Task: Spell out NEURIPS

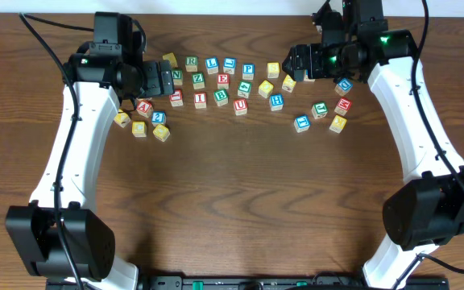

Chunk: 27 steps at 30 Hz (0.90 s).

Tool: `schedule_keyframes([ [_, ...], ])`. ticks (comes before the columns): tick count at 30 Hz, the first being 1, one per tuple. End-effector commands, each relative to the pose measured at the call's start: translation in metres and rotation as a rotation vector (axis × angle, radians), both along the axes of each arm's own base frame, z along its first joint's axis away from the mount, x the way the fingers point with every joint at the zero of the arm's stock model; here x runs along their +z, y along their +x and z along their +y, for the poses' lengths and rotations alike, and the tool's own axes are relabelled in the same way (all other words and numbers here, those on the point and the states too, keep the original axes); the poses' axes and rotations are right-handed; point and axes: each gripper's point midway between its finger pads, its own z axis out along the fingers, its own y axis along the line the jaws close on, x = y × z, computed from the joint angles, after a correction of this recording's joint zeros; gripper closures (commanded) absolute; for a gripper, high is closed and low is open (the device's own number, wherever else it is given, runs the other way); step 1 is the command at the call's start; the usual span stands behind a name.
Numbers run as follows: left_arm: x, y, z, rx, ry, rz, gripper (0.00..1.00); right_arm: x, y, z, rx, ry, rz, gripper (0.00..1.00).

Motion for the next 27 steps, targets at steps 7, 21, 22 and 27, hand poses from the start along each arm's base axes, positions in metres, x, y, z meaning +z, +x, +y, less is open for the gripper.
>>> schedule_keyframes([
  [7,0.0032,0.0037,-0.0021,0.009,-0.02,-0.007,0.02,0.0002,0.0004,0.0015,0.007,-0.018,-0.008,0.01],
  [21,0.0071,0.0107,-0.0021,0.009,-0.022,-0.04,0.02,0.0001,0.0006,0.0011,-0.007,-0.013,-0.002,0.01],
  [22,0.0076,0.0112,-0.0023,0.009,-0.022,-0.043,0.02,0.0001,0.0007,0.0011,-0.007,-0.014,-0.002,0.01],
  [27,0.0084,0.0123,-0.0023,0.009,-0.023,-0.048,0.02,-0.0001,0.0009,0.0004,-0.009,-0.018,-0.003,0.01],
])
